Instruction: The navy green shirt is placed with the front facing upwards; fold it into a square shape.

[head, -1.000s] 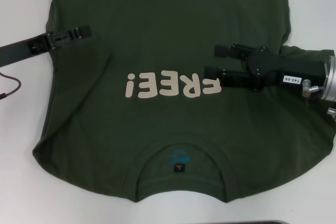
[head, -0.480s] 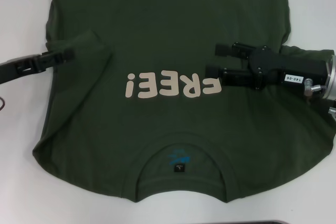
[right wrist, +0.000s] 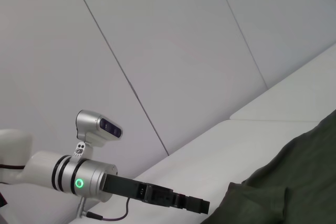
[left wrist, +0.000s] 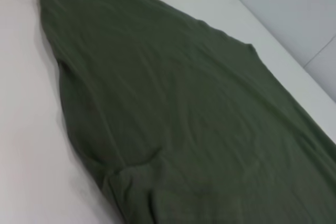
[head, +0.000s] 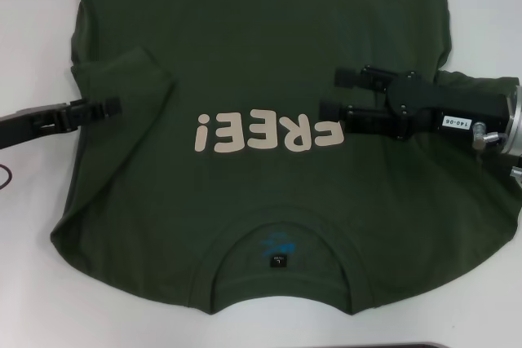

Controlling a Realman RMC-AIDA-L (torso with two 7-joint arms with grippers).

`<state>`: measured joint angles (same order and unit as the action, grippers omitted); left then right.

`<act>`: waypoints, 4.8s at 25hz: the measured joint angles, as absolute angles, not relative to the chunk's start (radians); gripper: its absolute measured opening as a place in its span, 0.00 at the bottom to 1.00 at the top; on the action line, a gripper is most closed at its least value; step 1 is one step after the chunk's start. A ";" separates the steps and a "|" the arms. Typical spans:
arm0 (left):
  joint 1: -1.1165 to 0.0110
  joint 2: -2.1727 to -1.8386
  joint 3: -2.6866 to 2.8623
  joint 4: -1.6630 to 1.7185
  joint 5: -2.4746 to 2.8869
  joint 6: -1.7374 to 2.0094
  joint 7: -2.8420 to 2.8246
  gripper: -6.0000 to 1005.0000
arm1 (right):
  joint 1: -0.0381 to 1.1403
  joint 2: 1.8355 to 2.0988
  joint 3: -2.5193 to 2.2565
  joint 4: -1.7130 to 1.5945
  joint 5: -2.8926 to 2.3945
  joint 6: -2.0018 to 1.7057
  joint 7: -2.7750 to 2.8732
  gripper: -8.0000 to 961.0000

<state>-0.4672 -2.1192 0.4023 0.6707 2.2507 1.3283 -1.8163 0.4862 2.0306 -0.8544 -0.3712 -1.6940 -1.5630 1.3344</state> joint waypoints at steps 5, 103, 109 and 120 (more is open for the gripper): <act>-0.467 -2.122 0.424 0.669 2.252 1.307 -1.816 0.78 | 0.485 2.031 -0.854 -0.371 -1.696 -1.563 1.334 0.95; -0.460 -2.121 0.486 0.686 2.253 1.321 -1.812 0.78 | 0.473 2.034 -0.854 -0.371 -1.692 -1.589 1.334 0.95; -0.463 -2.124 0.486 0.684 2.253 1.336 -1.808 0.78 | 0.472 2.034 -0.854 -0.371 -1.692 -1.589 1.333 0.95; -0.463 -2.125 0.486 0.687 2.253 1.321 -1.812 0.78 | 0.472 2.035 -0.854 -0.371 -1.692 -1.589 1.329 0.95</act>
